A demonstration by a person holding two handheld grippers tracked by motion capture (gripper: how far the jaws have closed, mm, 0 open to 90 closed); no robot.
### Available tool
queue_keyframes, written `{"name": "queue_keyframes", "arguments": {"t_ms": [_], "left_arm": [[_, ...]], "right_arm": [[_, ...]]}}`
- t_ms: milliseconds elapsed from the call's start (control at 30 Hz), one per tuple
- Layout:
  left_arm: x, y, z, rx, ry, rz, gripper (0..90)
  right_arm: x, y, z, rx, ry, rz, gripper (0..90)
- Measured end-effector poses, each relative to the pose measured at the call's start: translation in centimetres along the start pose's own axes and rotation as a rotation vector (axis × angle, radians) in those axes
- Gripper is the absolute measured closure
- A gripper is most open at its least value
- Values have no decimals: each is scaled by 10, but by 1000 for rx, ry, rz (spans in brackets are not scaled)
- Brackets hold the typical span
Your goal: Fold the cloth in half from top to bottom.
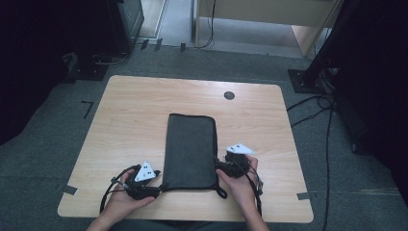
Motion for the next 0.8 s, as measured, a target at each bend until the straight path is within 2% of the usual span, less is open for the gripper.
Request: {"name": "queue_keyframes", "arguments": {"t_ms": [67, 167, 267, 367, 433, 500, 600, 667, 733, 800], "left_arm": [[0, 0, 0, -1, 1, -1, 425], [1, 0, 0, -2, 2, 3, 425], [0, 0, 0, -1, 2, -1, 425], [1, 0, 0, 0, 5, 3, 425], [1, 0, 0, 0, 6, 3, 426], [2, 1, 0, 0, 9, 3, 426], [2, 1, 0, 0, 9, 3, 426], [2, 1, 0, 1, 10, 4, 426], [2, 1, 0, 1, 11, 5, 426], [2, 1, 0, 1, 9, 3, 426]], "right_arm": [[-17, 6, -8, 28, 0, -5, 423], [-46, 16, -26, 28, 9, -48, 447], [-73, 21, -46, 50, 0, -42, 445], [-92, 23, -64, 42, -16, -49, 435], [-97, 26, -74, 53, -40, -51, 449], [-101, 32, -79, 86, -30, -20, 457], [-104, 43, -78, 133, -29, -48, 490], [-107, 45, -77, 131, -42, -51, 509], [-109, 41, -76, 134, -30, -6, 528], [-112, 37, -74, 92, -21, 13, 526]]}}
Point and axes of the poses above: each handheld gripper's, and its own axes: z roughly backward along the jaws, x roughly out of its underside, y roughly to its right, the point moved 6 cm from there along -z, roughly forward along the jaws, and after that the axes turned 15 degrees about -y, right-handed, at the moved point
